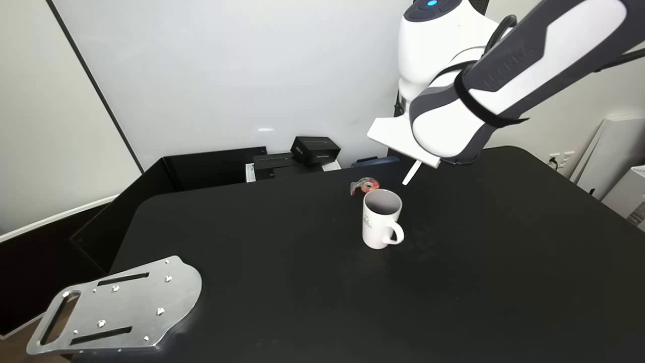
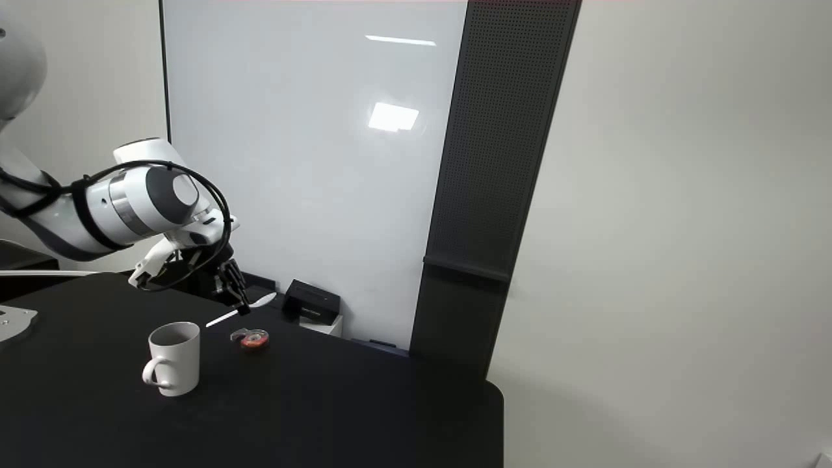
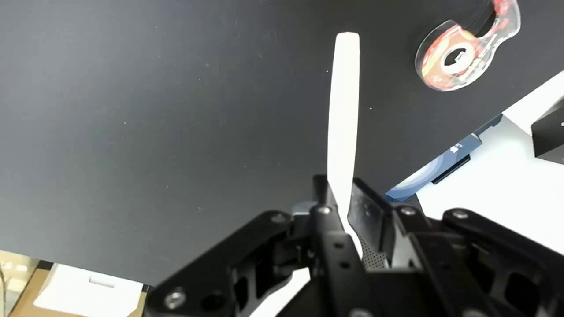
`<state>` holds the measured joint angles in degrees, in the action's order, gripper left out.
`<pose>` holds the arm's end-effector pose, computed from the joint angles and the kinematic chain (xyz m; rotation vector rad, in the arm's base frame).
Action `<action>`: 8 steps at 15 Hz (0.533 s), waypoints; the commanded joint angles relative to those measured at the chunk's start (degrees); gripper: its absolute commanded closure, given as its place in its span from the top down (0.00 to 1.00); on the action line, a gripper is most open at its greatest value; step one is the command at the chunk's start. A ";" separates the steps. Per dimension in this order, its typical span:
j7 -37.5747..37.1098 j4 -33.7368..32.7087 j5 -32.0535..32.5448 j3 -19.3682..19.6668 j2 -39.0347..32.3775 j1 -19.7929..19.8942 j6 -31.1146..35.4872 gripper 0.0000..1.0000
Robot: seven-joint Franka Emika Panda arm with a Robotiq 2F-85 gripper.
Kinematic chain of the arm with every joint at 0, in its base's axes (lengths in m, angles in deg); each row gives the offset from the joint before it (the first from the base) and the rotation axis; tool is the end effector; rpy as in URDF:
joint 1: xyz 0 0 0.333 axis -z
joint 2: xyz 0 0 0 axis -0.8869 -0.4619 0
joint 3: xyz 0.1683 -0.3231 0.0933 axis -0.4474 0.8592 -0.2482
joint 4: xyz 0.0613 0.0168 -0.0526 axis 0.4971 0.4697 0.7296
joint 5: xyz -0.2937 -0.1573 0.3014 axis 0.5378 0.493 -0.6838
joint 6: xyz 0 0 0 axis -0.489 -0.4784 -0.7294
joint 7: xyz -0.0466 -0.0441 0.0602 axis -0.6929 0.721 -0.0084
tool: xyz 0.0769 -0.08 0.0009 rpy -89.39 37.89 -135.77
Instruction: Put the spoon in the mug
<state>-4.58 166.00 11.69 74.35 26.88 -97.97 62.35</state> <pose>0.7461 0.1820 0.1488 2.5644 -1.3837 0.6246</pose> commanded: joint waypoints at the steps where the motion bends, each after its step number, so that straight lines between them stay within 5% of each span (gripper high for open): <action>1: -4.19 -0.50 5.06 0.65 0.87 -2.06 -2.27 0.04; 8: -9.20 -0.25 13.27 1.89 0.02 -6.08 -0.66 0.04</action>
<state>-9.79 165.85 21.31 74.95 27.09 -102.20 61.73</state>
